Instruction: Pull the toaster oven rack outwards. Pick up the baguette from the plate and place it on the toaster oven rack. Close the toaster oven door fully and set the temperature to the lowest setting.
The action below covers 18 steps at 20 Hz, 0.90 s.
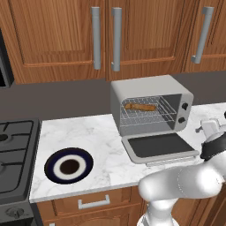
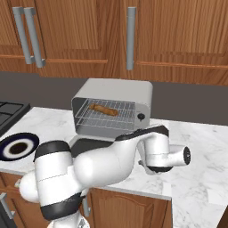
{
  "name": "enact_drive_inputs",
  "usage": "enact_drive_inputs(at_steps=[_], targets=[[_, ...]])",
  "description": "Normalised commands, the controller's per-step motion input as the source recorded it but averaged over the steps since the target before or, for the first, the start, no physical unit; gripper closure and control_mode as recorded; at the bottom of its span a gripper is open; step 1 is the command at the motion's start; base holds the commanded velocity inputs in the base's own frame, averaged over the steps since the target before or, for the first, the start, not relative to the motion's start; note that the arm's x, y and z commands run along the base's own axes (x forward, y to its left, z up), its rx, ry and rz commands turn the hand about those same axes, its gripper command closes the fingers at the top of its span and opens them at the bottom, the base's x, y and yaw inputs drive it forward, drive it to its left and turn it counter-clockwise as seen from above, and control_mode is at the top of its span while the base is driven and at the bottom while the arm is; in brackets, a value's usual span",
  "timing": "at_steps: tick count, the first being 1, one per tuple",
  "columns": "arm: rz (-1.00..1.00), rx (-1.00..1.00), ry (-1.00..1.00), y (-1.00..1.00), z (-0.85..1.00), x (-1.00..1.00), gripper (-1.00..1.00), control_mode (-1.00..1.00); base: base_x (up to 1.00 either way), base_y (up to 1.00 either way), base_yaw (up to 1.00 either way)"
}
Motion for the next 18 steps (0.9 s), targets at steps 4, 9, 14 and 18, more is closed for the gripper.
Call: enact_drive_inputs(at_steps=[4,9,14,18], targets=[[0.00,0.03,0.00,0.00,-0.51,0.12,-1.00,-1.00,0.00,0.00,0.00],[0.00,0.01,0.00,0.00,-0.43,0.04,-1.00,-1.00,0.00,0.00,0.00],[0.00,0.00,0.00,0.00,-0.35,-0.04,-1.00,-1.00,0.00,0.00,0.00],[0.00,0.00,0.00,0.03,-0.13,-0.09,-1.00,-1.00,0.00,0.00,0.00]])
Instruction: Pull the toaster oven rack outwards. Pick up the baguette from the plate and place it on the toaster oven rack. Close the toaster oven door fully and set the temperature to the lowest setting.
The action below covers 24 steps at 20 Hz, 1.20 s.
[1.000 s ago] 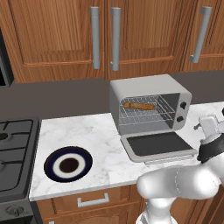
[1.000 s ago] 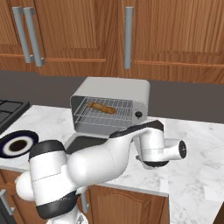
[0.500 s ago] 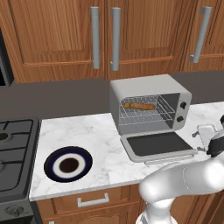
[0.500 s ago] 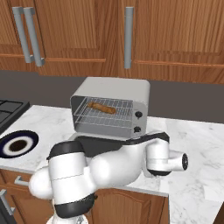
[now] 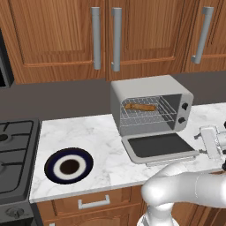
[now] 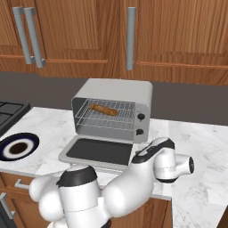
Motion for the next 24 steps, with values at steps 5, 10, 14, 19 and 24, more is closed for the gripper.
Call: enact_drive_inputs(at_steps=[5,10,14,19,24], targets=[[0.02,0.01,-0.02,0.20,-0.05,-0.34,-1.00,-1.00,0.00,0.00,0.00],[0.07,0.00,-0.06,0.20,0.02,-0.35,-1.00,-1.00,0.00,0.00,0.00],[0.01,0.00,-0.01,0.08,0.00,-0.11,-1.00,-1.00,0.00,0.00,0.00],[0.00,0.00,0.00,0.10,0.00,0.00,-1.00,-1.00,0.00,0.00,0.00],[0.00,0.00,0.00,0.26,0.00,-0.03,-1.00,-1.00,0.00,0.00,0.00]])
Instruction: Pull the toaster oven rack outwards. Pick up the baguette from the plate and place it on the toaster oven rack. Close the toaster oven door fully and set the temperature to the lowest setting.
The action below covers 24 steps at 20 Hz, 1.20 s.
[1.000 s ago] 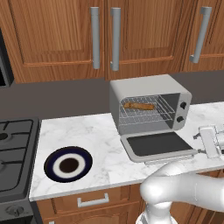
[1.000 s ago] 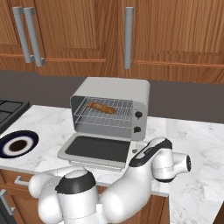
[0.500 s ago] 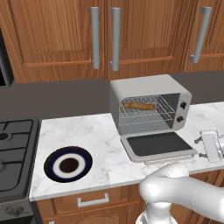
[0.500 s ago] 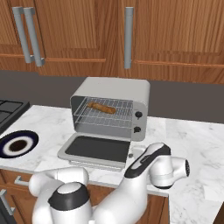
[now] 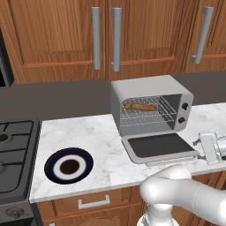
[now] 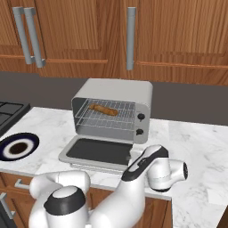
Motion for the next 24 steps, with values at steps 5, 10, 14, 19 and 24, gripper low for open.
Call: enact_drive_inputs(at_steps=[5,10,14,19,24], targets=[[0.00,0.00,0.00,0.13,0.00,-0.03,-1.00,-1.00,0.00,0.00,0.00],[0.00,0.00,0.00,0.13,0.00,-0.04,-1.00,-1.00,0.00,0.00,0.00],[0.02,0.00,0.00,0.17,0.01,-0.12,-1.00,-1.00,0.00,0.00,0.00],[0.03,0.00,-0.03,0.16,0.10,-0.04,-1.00,-1.00,0.00,0.00,0.00],[0.02,0.00,-0.06,0.10,0.13,0.00,-1.00,-1.00,0.00,0.00,0.00]])
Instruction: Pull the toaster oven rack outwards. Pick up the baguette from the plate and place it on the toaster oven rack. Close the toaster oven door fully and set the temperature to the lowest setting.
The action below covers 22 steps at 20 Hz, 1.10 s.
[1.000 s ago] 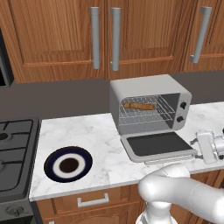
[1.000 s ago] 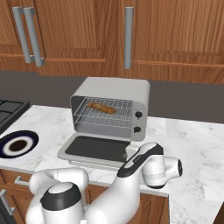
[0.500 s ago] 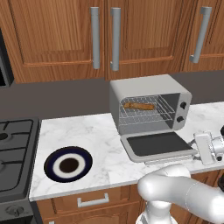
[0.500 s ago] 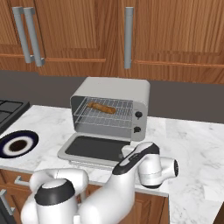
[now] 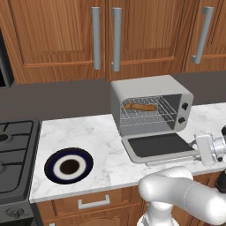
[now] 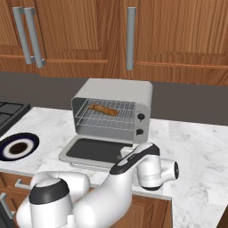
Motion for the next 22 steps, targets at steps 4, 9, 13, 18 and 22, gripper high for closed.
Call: enact_drive_inputs(at_steps=[4,9,13,18,22], targets=[[0.01,0.00,-0.01,0.15,0.22,0.00,-1.00,-1.00,0.00,0.00,0.00],[0.00,0.00,0.00,0.16,0.21,0.00,-1.00,-1.00,0.00,0.00,0.00],[0.00,0.00,0.00,0.23,0.17,0.28,-1.00,-1.00,0.00,0.00,0.00],[-0.01,0.00,0.00,0.29,0.15,0.69,-1.00,-1.00,0.00,0.00,0.00],[-0.02,0.00,0.00,0.30,0.29,0.58,-1.00,-1.00,0.00,0.00,0.00]])
